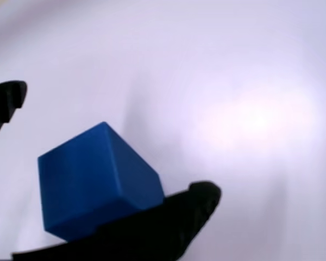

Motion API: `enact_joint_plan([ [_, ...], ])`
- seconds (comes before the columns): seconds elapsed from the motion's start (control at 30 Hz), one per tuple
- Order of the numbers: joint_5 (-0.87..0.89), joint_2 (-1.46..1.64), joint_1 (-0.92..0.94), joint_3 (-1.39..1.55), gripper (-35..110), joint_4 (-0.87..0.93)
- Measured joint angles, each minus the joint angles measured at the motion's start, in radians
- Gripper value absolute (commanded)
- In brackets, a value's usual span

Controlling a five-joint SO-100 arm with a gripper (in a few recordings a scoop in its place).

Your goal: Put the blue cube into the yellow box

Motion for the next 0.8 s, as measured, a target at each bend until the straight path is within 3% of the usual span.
enact_joint_plan([
  [0.8,-0.224,-0.014,-0.075,0.072,60,-0.055],
])
